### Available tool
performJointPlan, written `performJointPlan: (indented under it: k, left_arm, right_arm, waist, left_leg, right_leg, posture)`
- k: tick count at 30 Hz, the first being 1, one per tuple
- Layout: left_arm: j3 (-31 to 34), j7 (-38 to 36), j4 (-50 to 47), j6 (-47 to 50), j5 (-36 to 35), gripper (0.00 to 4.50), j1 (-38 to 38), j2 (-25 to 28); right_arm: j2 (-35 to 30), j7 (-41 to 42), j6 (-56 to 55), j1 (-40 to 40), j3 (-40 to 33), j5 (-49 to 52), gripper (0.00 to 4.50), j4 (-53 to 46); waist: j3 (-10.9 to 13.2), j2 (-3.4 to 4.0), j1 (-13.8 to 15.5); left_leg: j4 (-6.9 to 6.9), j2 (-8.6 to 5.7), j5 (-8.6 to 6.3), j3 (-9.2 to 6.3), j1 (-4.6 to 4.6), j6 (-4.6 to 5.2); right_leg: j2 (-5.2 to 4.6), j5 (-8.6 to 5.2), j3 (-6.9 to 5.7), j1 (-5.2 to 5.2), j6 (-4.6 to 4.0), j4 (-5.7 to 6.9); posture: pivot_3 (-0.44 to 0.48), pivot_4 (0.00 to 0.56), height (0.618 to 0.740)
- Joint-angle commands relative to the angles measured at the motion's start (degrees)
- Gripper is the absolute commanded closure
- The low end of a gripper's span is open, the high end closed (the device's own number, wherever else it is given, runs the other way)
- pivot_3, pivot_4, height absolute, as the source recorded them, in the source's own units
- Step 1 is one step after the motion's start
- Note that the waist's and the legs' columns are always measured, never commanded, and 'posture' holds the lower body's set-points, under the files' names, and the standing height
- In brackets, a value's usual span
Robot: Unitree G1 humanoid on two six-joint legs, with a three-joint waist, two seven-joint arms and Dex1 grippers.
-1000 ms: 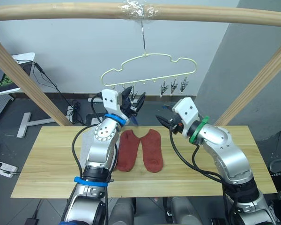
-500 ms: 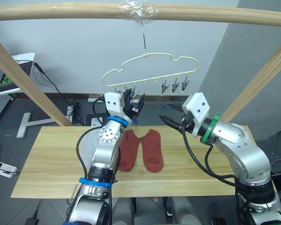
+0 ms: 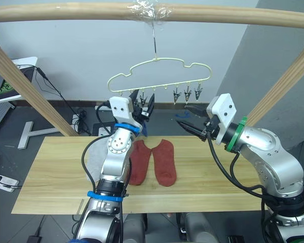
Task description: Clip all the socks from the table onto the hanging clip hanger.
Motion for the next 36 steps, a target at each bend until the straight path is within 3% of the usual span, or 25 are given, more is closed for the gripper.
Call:
performJointPlan:
  k: [1,7,14,24,36]
  left_arm:
    - [0.63,-3.95,-8.69,1.74,-3.03,1.56,2.05,2.88]
    - [-1.18,-7.65,-10.71,4.3,-3.7,1.56,6.85,5.29]
    - [-2.48,-10.64,-6.17,-0.84,-2.92,1.56,6.25,5.08]
    - [-3.5,-3.29,-0.11,-0.23,2.75,1.56,4.88,1.2]
    - [-3.0,-0.27,2.49,-0.19,3.27,1.56,1.92,-1.01]
  right_arm:
    - [-0.86,0.25,-1.11,0.06,-1.37,1.2,1.92,-2.12]
    - [-1.31,0.38,-1.5,-0.3,-1.32,1.63,1.92,-1.71]
    - [-1.79,0.73,-1.35,-0.98,-1.18,2.04,1.92,-1.53]
    - [-3.45,0.68,-0.82,-1.23,-1.89,3.84,1.92,-2.26]
    - [-4.51,0.32,-0.96,-1.81,-1.92,4.47,1.92,-1.99]
  waist:
    - [0.06,0.01,0.02]
    - [0.08,0.02,0.21]
    - [0.09,0.02,0.26]
    - [0.09,0.01,0.28]
    - [0.11,-0.01,0.25]
  left_leg:
    - [0.0,0.0,0.0,-0.01,-0.01,0.0]
    - [0.02,-0.03,0.0,-0.02,0.0,0.0]
    - [0.01,-0.02,0.0,0.01,0.0,0.0]
    - [0.01,-0.04,0.0,0.0,0.0,0.01]
    - [0.0,-0.04,0.0,0.01,-0.02,0.01]
  right_leg:
    - [0.0,0.0,-0.01,0.0,0.0,0.0]
    - [-0.01,-0.01,0.01,0.02,0.01,-0.02]
    - [0.0,-0.01,-0.04,0.03,0.01,-0.02]
    - [0.0,-0.02,-0.02,0.03,0.02,-0.04]
    - [0.0,-0.05,-0.04,0.03,0.09,-0.04]
  posture:
    - [-0.087,0.233,0.72]
    - [-0.076,0.232,0.72]
    - [-0.076,0.234,0.72]
    - [-0.089,0.235,0.72]
    - [-0.095,0.235,0.72]
